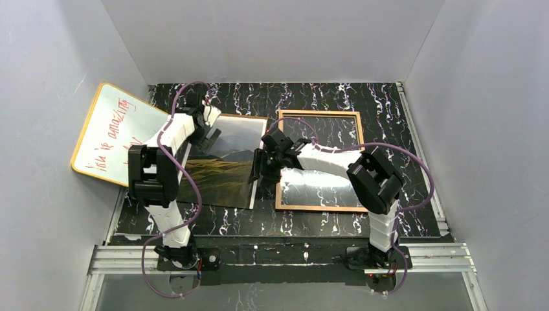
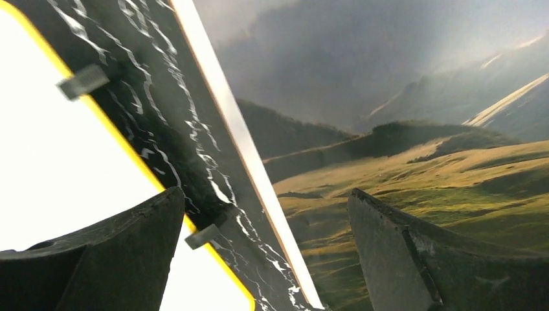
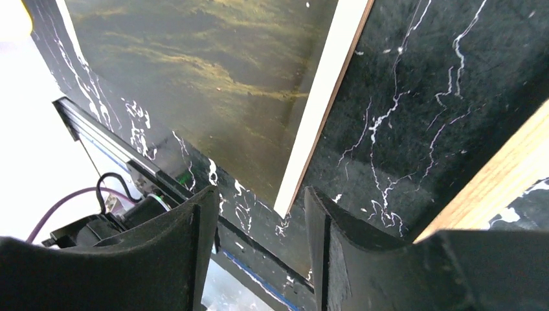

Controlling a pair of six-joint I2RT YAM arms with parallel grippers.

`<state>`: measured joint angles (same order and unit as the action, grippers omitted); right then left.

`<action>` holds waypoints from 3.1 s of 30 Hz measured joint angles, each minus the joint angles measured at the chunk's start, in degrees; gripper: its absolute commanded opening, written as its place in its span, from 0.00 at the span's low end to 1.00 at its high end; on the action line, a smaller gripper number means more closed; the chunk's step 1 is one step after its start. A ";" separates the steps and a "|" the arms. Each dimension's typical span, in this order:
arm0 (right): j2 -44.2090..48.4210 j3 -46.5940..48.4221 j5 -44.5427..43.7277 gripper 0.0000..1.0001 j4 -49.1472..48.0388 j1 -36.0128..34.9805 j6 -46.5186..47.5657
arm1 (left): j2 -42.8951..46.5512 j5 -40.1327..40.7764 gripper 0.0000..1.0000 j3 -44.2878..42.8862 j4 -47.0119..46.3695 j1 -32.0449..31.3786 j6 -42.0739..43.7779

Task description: Put the photo into the frame

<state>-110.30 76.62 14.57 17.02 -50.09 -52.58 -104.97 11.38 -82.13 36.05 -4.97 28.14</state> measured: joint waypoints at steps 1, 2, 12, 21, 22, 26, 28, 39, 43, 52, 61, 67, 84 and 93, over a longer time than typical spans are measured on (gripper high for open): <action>0.00 -0.22 0.35 0.58 0.02 -0.22 -0.04 | 0.04 0.81 0.94 1.79 -0.76 -0.07 0.39; 0.00 -0.35 0.68 0.58 0.07 -0.35 -0.07 | -0.04 1.77 0.94 4.00 -1.79 -0.11 0.70; -2.80 -0.39 2.47 0.51 -0.37 -0.44 -0.22 | -1.51 3.63 0.93 9.92 -5.57 -0.24 1.01; -5.84 -0.39 4.66 0.39 -1.68 -0.76 -1.53 | -1.66 3.02 0.93 10.10 -6.05 -0.26 0.31; -5.84 -0.35 4.85 0.38 -1.97 -0.83 -1.73 | -1.66 2.97 0.93 10.14 -6.08 -0.26 0.28; -5.84 0.37 5.29 0.36 -2.14 -1.07 -2.67 | -1.66 3.06 0.92 10.40 -6.36 -0.44 0.22; -5.84 1.16 5.38 0.34 -2.08 -1.22 -3.06 | -1.64 3.17 0.92 10.54 -6.49 -0.55 0.22; -5.84 3.50 5.57 0.35 -2.60 -1.57 -4.48 | -1.38 3.67 0.92 11.06 -7.08 -0.92 0.26; -5.84 3.30 6.23 0.36 -2.67 -1.57 -5.38 | -1.36 3.67 0.92 11.06 -7.08 -0.94 0.26; -5.33 0.26 6.71 0.36 -3.43 -1.57 -7.19 | -1.33 3.65 0.92 10.99 -7.04 -0.94 0.26; -4.48 -3.50 6.40 0.29 -4.15 -1.57 -8.90 | -1.33 3.34 0.91 10.91 -6.95 -0.94 0.15; -3.26 -7.41 5.90 0.26 -7.48 -1.57 -12.02 | -1.33 2.84 0.91 10.88 -6.95 -1.01 0.13; -2.75 -9.70 5.79 0.34 -11.37 -1.53 -15.82 | -1.33 1.60 0.91 10.82 -6.95 -1.16 -0.13; -0.59 -9.77 8.11 0.42 -11.50 -1.57 -16.50 | -1.31 1.49 0.90 10.78 -6.93 -1.16 -0.13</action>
<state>-110.89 66.85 22.68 5.52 -51.66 -69.08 -106.28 12.86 -71.35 29.12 -6.13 28.01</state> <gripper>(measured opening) 0.418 0.905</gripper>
